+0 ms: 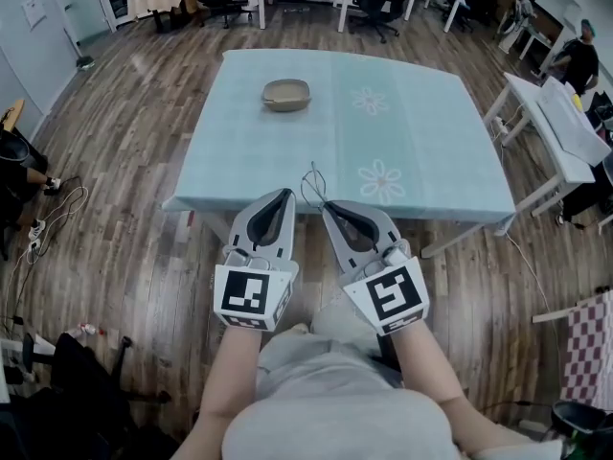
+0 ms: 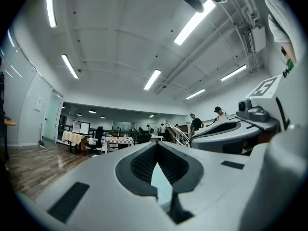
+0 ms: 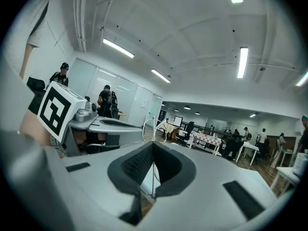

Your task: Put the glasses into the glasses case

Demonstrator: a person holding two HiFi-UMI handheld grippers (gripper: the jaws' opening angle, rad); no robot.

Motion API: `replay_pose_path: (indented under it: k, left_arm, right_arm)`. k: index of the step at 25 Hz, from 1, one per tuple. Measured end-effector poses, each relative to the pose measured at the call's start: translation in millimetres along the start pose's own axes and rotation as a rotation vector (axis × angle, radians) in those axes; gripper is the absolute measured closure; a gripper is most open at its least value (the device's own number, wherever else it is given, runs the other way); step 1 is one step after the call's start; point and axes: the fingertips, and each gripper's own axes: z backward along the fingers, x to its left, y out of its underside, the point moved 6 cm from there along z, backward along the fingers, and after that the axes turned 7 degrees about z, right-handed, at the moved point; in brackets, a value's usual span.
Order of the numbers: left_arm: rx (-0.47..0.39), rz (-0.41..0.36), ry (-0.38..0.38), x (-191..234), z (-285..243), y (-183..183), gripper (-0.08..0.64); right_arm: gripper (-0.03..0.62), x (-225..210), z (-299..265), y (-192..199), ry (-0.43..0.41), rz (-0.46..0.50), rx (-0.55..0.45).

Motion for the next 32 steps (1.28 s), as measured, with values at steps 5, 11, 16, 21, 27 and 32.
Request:
replay_pose_path:
  k: [5, 11, 16, 21, 27, 32]
  left_arm:
    - [0.009, -0.002, -0.001, 3.2, -7.2, 3.3, 0.551]
    - [0.02, -0.011, -0.01, 15.6, -23.2, 3.1, 0.551]
    - [0.022, -0.02, -0.018, 28.2, -46.9, 2.1, 0.551]
    - [0.031, -0.039, -0.012, 43.5, -75.9, 3.2, 0.551]
    - [0.04, -0.032, -0.031, 61.0, -118.1, 6.0, 0.551]
    - [0.046, -0.029, -0.053, 79.5, -151.4, 6.3, 0.551]
  right_arm:
    - [0.584, -14.0, -5.7, 0.9, 0.012, 0.003, -0.003]
    - [0.584, -29.3, -20.3, 7.0, 0.018, -0.008, -0.005]
    - [0.584, -45.5, -41.3, 14.2, 0.0, -0.005, 0.005]
    - [0.584, -64.5, -68.6, 22.6, -0.006, -0.015, 0.004]
    - [0.584, -95.9, -101.6, 34.1, -0.042, -0.01, 0.015]
    - [0.584, -121.7, -131.9, 41.5, -0.066, -0.01, 0.021]
